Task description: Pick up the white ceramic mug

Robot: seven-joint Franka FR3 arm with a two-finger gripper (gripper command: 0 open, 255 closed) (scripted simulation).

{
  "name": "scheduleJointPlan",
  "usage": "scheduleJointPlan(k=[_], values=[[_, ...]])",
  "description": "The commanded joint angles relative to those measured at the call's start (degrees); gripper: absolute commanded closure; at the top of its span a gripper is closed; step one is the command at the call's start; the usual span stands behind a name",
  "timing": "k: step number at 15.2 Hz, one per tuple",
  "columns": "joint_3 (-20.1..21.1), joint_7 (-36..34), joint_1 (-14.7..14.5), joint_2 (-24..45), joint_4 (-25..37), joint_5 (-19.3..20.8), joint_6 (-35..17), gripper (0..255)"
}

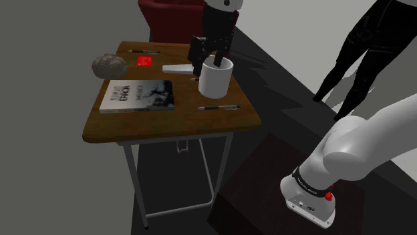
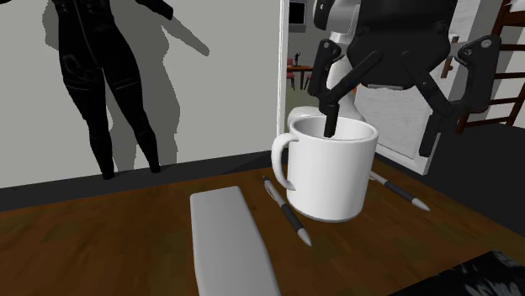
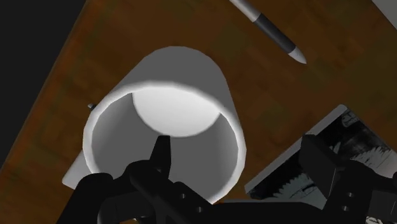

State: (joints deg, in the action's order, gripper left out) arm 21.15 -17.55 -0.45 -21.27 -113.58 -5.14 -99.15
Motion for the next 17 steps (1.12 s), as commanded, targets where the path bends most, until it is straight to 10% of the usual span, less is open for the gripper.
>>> scheduleJointPlan(k=[1, 4, 5, 17], values=[[0.1, -0.1, -0.1, -0.1, -1.7, -0.1, -1.6, 0], [0.2, -0.1, -0.1, -0.3, -3.1, -0.2, -2.8, 0], [0.2, -0.1, -0.1, -0.3, -3.0, -0.2, -2.8, 255], [0.1, -0.1, 0.0, 0.0, -0.4, 0.0, -0.5, 255]])
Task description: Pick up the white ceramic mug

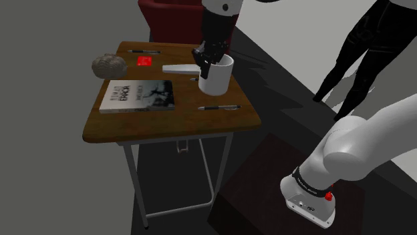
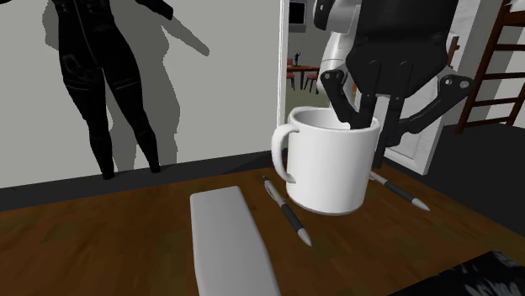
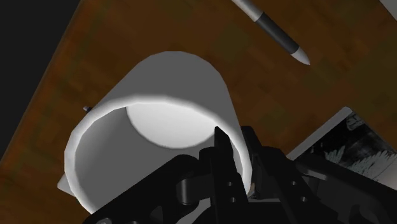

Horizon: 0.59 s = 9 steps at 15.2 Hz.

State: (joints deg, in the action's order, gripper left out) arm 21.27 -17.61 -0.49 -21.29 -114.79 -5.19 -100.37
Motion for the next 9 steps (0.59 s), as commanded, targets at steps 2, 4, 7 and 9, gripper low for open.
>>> scheduleJointPlan(k=[2, 4, 7, 9], values=[[-0.1, -0.1, 0.1, 0.3, 2.6, 0.2, 2.2, 255], [-0.1, -0.1, 0.2, 0.7, 4.4, 0.3, 3.8, 255], [-0.2, -0.2, 0.3, 1.3, 7.3, 0.5, 6.1, 255], [-0.2, -0.3, 0.4, 1.8, 9.3, 0.7, 7.6, 255]])
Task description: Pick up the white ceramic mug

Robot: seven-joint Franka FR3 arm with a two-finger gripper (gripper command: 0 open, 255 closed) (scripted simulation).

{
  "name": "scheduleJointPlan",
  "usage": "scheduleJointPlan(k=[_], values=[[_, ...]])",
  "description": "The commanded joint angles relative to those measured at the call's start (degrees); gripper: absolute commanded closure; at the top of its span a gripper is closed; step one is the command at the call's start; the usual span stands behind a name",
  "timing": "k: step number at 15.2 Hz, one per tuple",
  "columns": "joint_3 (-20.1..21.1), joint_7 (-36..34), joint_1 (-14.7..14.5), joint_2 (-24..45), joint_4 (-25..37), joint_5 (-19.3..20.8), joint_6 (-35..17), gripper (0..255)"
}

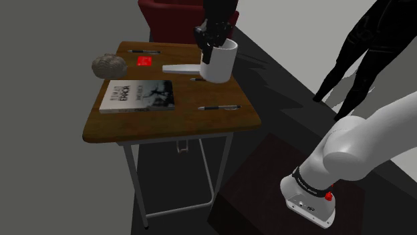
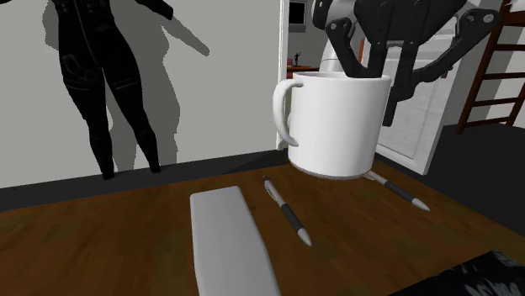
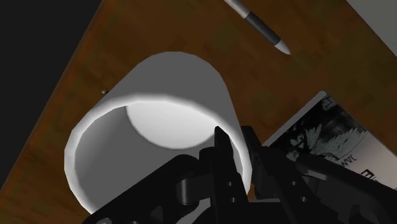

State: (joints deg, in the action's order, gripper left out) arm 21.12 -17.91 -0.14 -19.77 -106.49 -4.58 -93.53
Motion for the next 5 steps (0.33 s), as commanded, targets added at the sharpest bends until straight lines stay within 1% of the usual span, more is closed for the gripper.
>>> scheduleJointPlan(k=[1, 3, 5], values=[[0.0, -0.1, 0.1, 0.5, 2.0, 0.2, 1.6, 255], [0.0, -0.2, 0.2, 1.1, 4.2, 0.4, 3.1, 255], [0.0, -0.2, 0.2, 1.1, 4.3, 0.4, 3.2, 255]])
